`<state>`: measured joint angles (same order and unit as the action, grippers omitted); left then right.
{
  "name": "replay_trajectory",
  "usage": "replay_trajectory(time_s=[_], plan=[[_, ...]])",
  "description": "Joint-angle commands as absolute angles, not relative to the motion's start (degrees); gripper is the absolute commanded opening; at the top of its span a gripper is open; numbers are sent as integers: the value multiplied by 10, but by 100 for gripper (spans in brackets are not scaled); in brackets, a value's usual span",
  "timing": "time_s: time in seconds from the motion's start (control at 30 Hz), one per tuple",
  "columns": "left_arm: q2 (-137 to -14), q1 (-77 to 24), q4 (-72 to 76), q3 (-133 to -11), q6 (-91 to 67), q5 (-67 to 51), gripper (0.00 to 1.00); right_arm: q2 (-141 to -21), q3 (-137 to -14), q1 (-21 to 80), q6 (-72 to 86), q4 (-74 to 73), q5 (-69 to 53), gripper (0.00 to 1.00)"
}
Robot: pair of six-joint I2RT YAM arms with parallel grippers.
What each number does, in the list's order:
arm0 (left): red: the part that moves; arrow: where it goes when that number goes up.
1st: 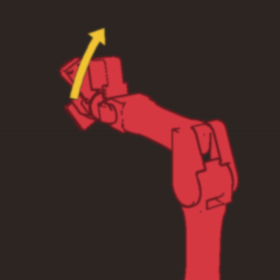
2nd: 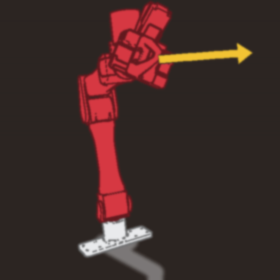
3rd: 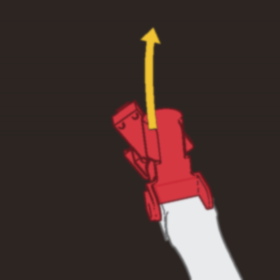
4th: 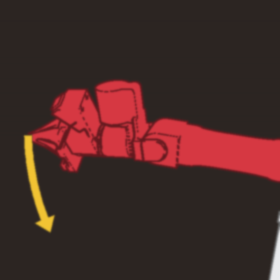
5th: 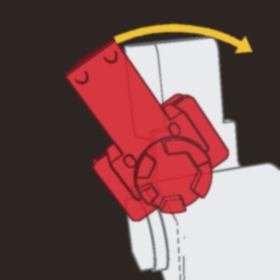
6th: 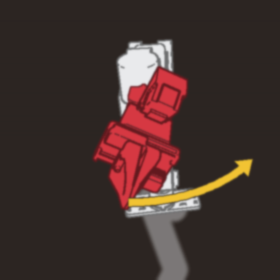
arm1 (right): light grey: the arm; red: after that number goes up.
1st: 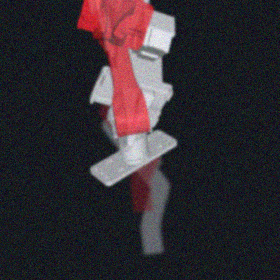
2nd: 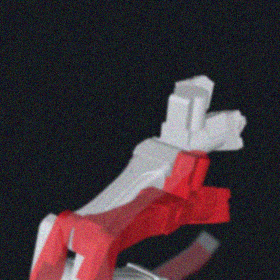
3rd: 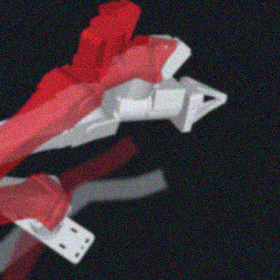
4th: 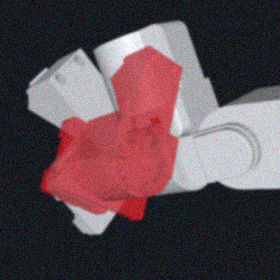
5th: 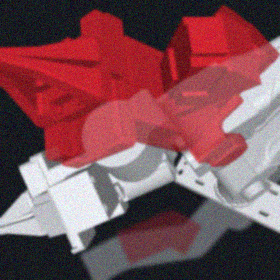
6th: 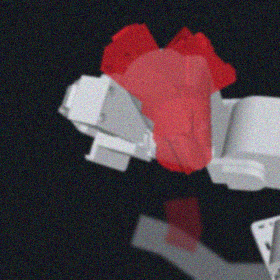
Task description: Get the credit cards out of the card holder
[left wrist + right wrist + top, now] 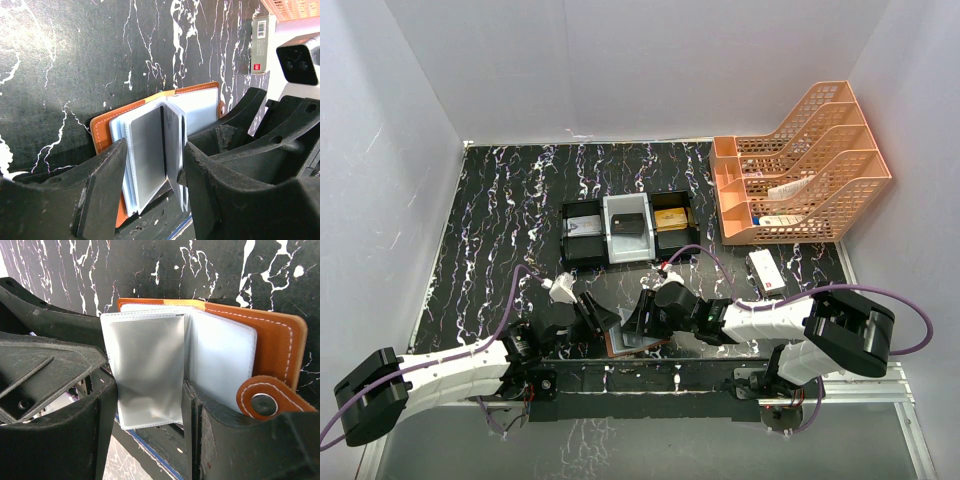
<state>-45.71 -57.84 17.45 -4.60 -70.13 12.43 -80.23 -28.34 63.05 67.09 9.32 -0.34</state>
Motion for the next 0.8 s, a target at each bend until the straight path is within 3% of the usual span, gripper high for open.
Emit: replay_trajectory(time_s=[0.0, 0.6, 0.77], plan=[[-449, -578, 169, -56, -703, 137, 48, -796, -275, 634, 656, 65, 16, 49], [-569, -578, 223, -88, -696, 123, 39, -793, -269, 634, 653, 77, 13, 50], [-576, -578, 109, -131, -680, 139, 38, -783, -259, 634, 645, 102, -1, 51]])
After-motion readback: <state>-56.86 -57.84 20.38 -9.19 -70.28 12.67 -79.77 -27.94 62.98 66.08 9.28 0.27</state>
